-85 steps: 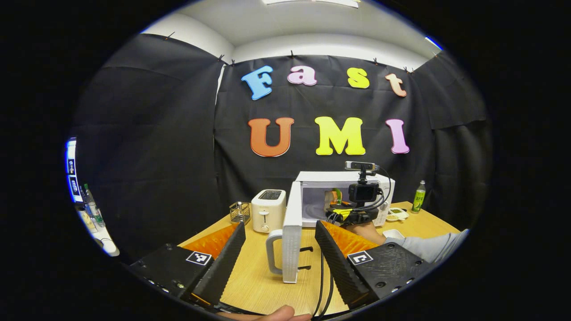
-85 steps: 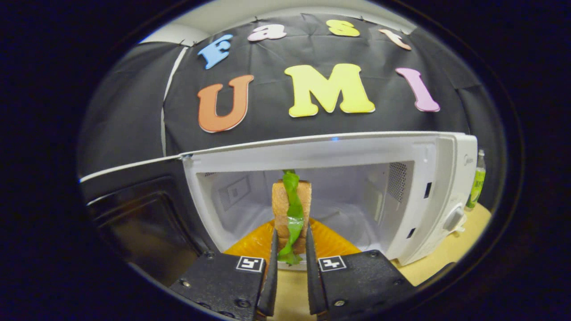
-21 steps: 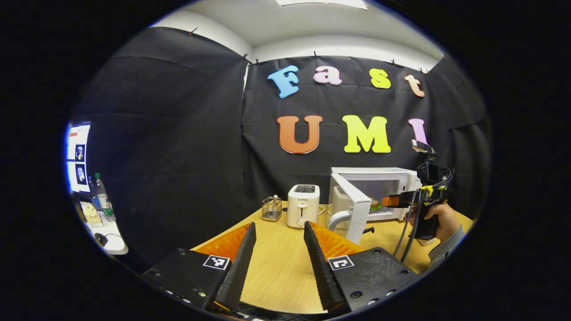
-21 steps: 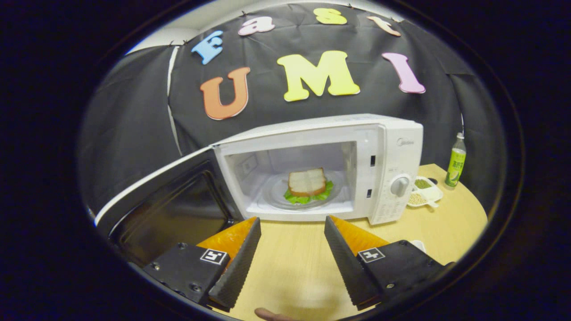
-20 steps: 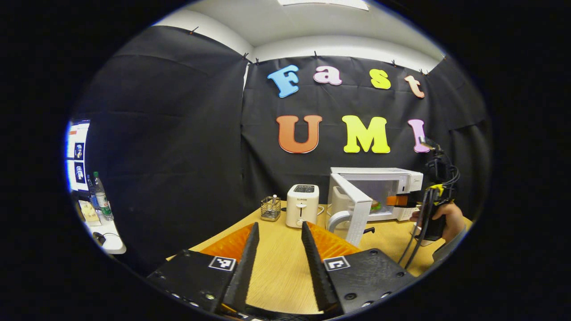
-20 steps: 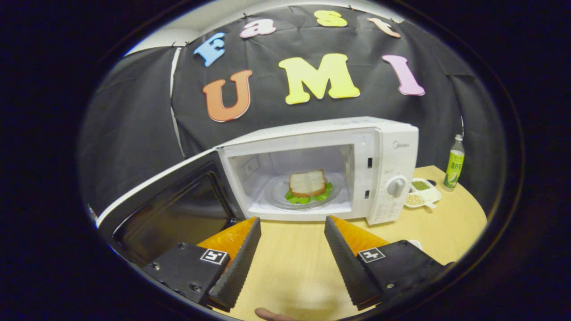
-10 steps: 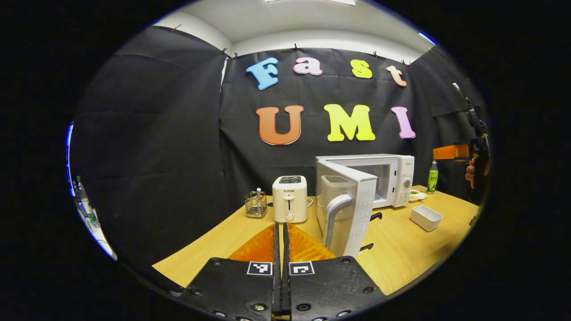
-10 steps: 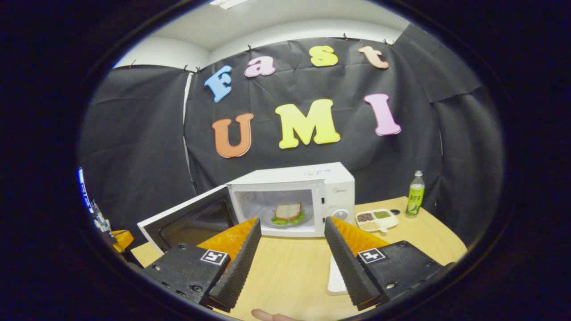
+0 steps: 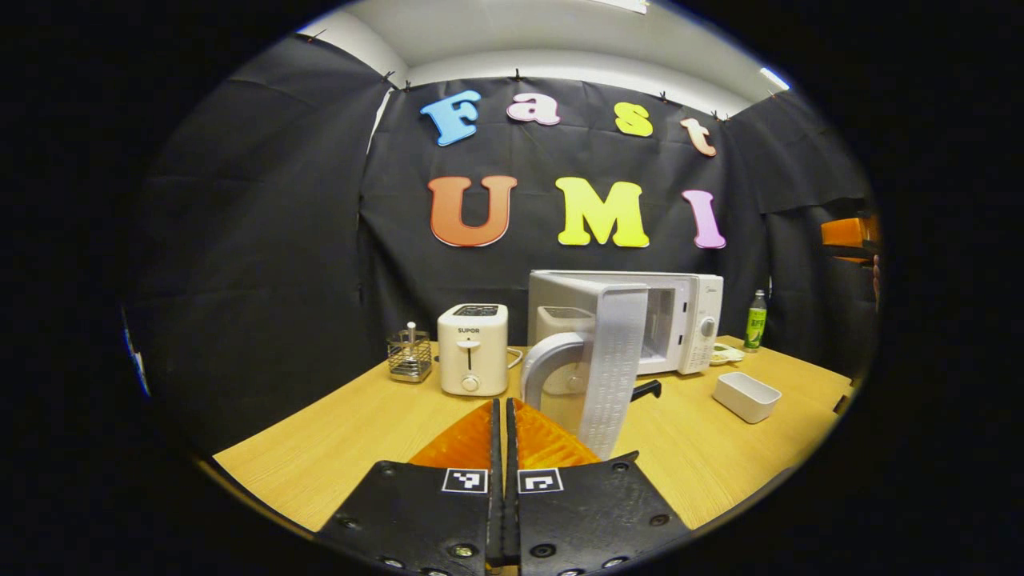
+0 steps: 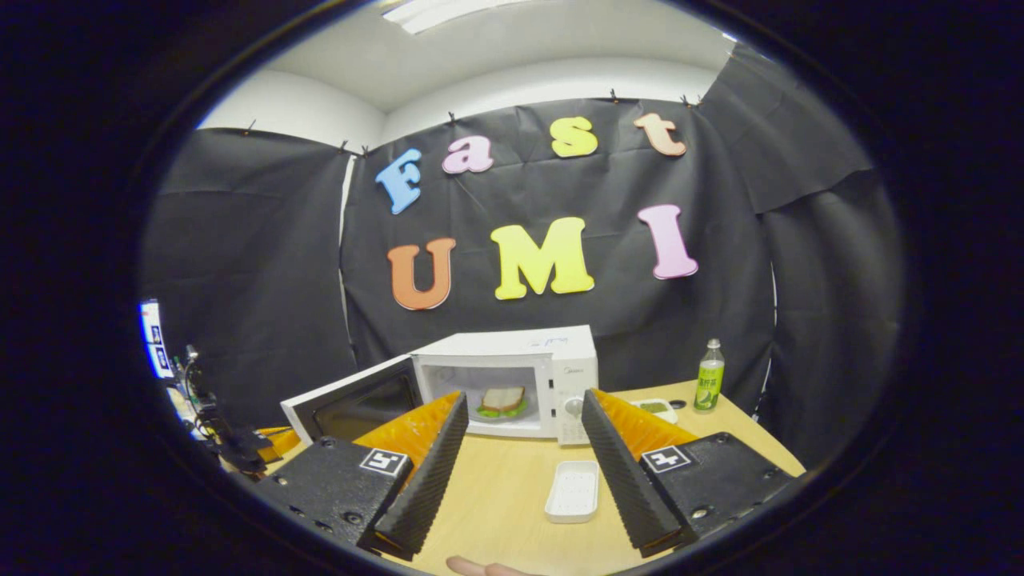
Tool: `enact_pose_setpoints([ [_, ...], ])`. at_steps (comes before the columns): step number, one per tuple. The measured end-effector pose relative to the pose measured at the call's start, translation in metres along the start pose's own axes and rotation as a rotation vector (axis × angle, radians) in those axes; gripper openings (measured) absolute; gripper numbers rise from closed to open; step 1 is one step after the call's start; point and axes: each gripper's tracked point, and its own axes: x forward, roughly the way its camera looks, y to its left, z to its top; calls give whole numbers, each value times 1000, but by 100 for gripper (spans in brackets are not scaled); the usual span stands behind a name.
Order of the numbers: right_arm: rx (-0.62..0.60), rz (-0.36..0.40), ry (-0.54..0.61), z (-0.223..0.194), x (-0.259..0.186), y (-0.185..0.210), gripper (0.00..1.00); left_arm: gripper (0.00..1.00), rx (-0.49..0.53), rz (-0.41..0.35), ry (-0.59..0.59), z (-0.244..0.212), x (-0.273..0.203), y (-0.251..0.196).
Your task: Open the microwave oven with the left hand, put the food in, and close the microwave oven.
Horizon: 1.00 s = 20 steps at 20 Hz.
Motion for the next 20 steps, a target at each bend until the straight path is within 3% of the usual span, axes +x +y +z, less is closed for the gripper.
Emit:
enact_pose_setpoints([
  [4,4,-17,-28,1,-11,-18,92,0,-37,-81,10,0,3,-43],
  [13,-17,-80,-43,-3,-19,-66,91,0,21,-209,-36,15,36,-139],
  [14,-16,-86,-46,-4,-20,-72,80,0,10,-234,-30,14,43,-151],
  [20,-18,-111,-54,-8,-26,-97,80,0,-54,-341,-6,19,82,-210],
])
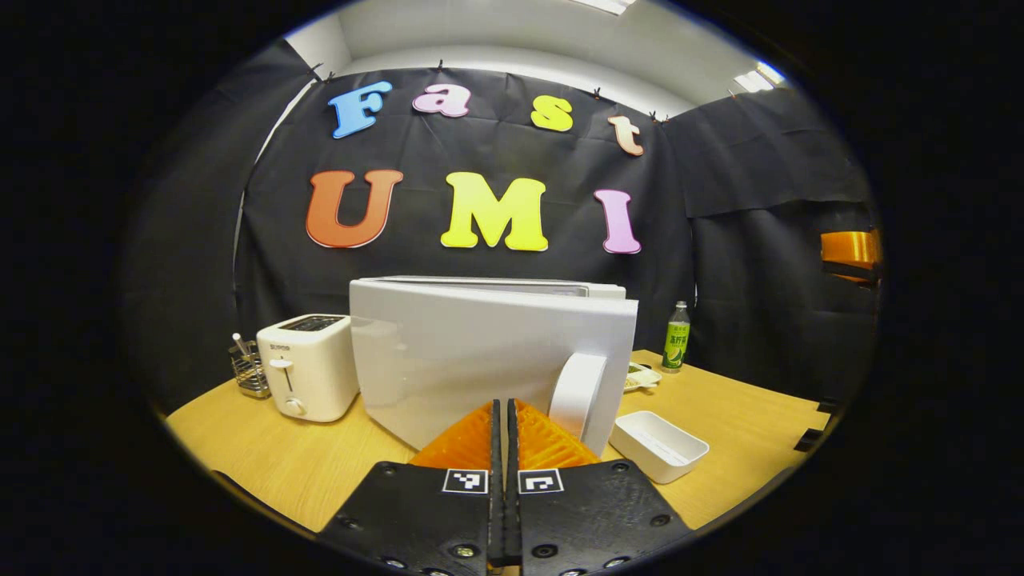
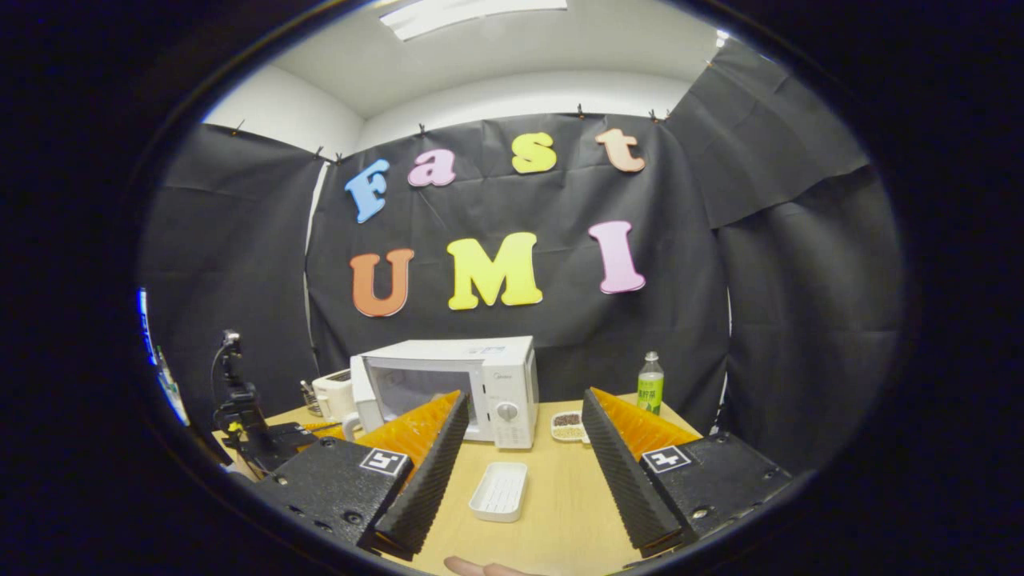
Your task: Open the microwave oven with the left hand, put the food in, and close the microwave oven.
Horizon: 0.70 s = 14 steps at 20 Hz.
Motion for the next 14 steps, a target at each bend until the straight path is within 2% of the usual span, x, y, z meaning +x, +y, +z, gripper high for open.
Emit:
enact_pose_setpoints([
  [3,-7,4,-3,0,0,-10,81,0,-34,-19,1,5,26,-13],
  [11,26,2,36,-26,25,-38,81,0,-41,-27,33,5,87,-29],
  [12,31,-3,41,-29,29,-44,92,0,-30,-23,35,6,94,-29],
  [14,60,-7,50,-38,39,-52,92,0,-14,-16,39,5,107,-29],
])
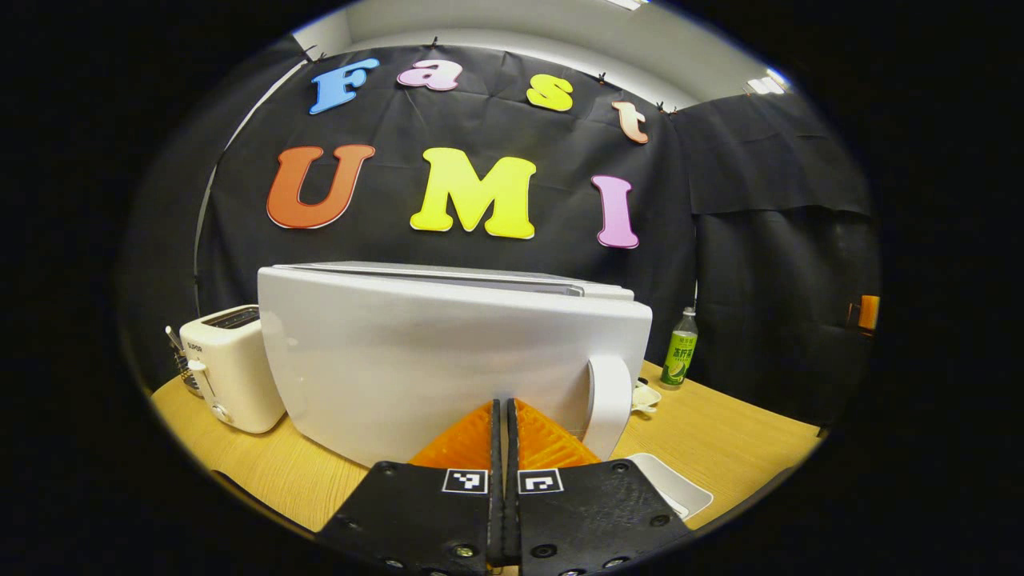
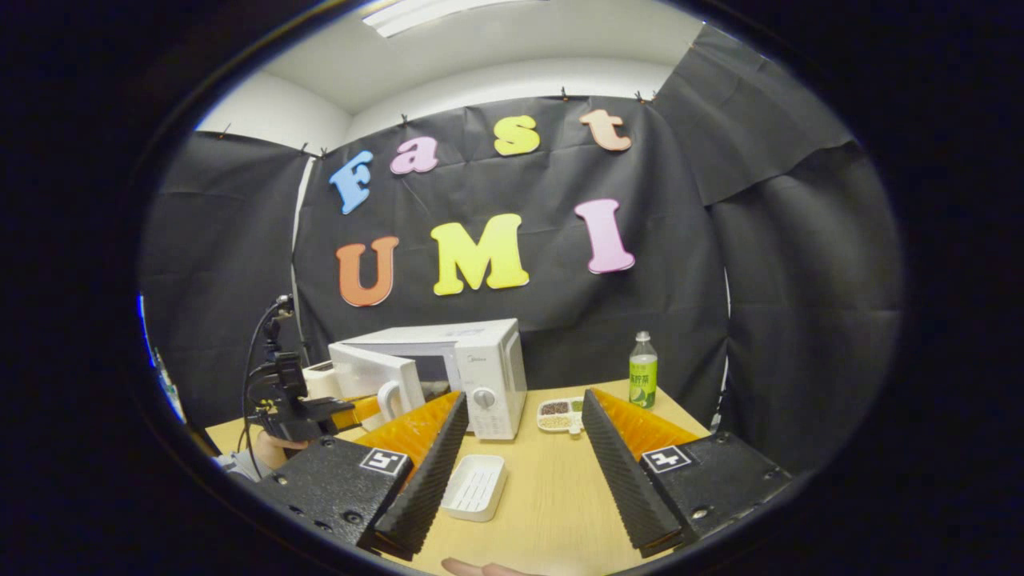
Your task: Open the microwave oven with the left hand, put the food in, and close the microwave oven.
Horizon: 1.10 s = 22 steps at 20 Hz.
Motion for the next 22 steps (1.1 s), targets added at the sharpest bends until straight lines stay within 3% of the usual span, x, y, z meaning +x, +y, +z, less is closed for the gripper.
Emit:
enact_pose_setpoints([
  [8,17,38,1,-23,42,-16,92,0,31,21,-3,-1,55,-6],
  [12,25,52,9,-30,58,-17,92,0,126,51,4,-1,84,1],
  [17,17,29,51,-43,64,-19,93,0,32,21,5,-2,91,1],
  [20,21,-6,85,-47,62,-18,92,0,43,66,124,-22,84,11],
  [21,16,-23,89,-46,59,-19,92,1,37,78,152,-28,77,14],
  [22,9,-38,92,-44,55,-18,92,22,30,91,165,-27,66,16],
])
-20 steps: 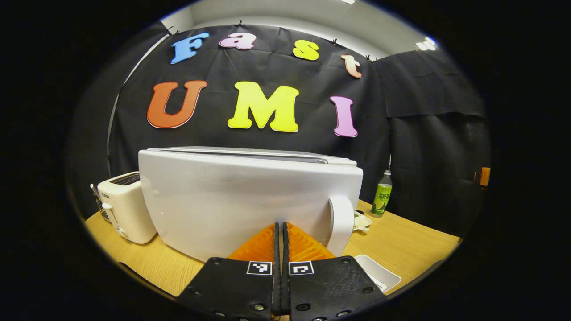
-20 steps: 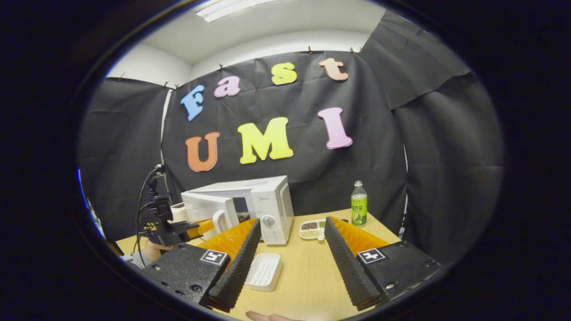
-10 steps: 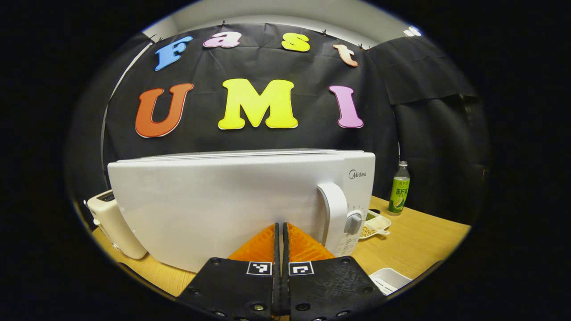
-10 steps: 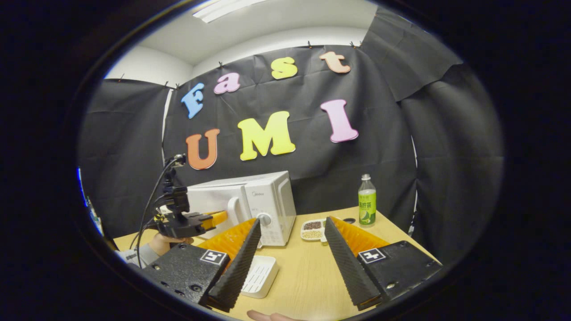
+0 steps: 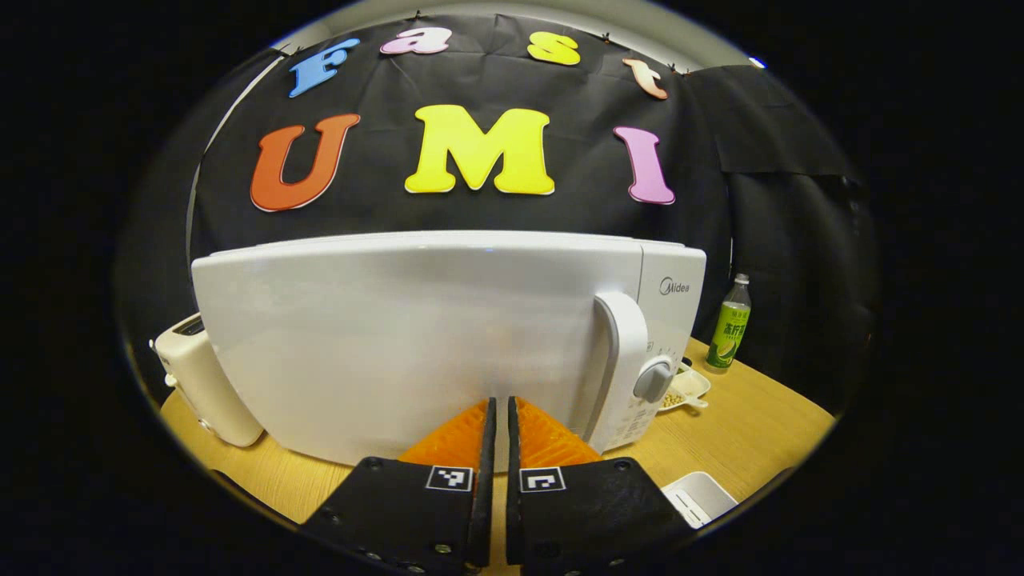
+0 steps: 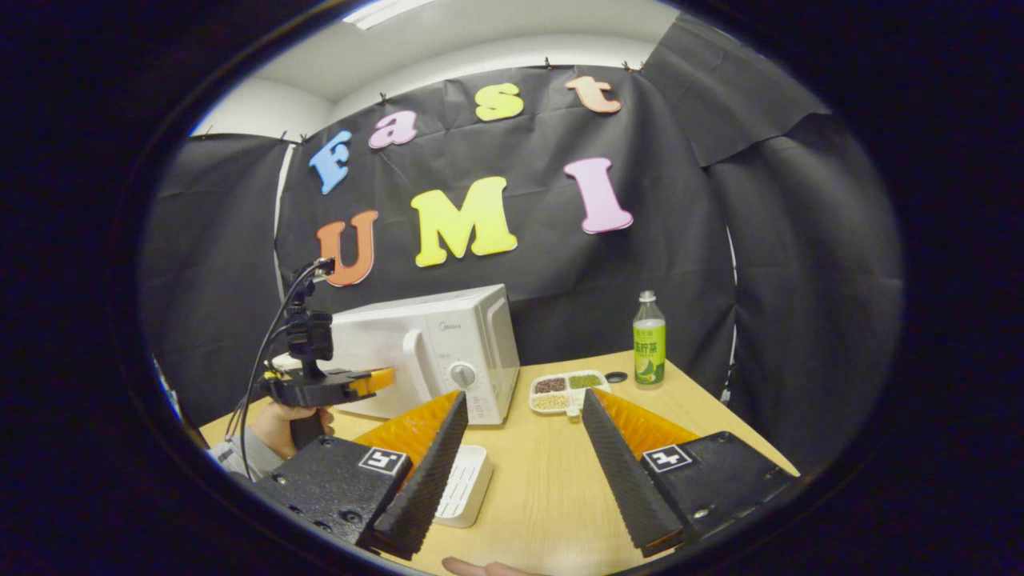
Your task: Open the microwave oven with the left hand, put the food in, and close the microwave oven.
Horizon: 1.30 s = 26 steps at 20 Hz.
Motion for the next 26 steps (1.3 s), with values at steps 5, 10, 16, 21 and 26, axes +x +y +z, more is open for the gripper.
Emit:
enact_pose_setpoints([
  [5,-36,-45,26,4,-28,14,93,98,-43,32,-11,10,-69,9],
  [10,-72,-74,7,24,-70,41,93,95,-21,85,-52,37,-159,18],
  [16,-102,-99,-73,76,-127,67,92,95,16,156,-142,86,-276,27],
  [21,-94,-110,-157,120,-172,71,92,96,57,218,-199,117,-355,23],
  [26,-107,-99,-173,134,-201,72,92,96,42,201,-267,133,-411,17],
])
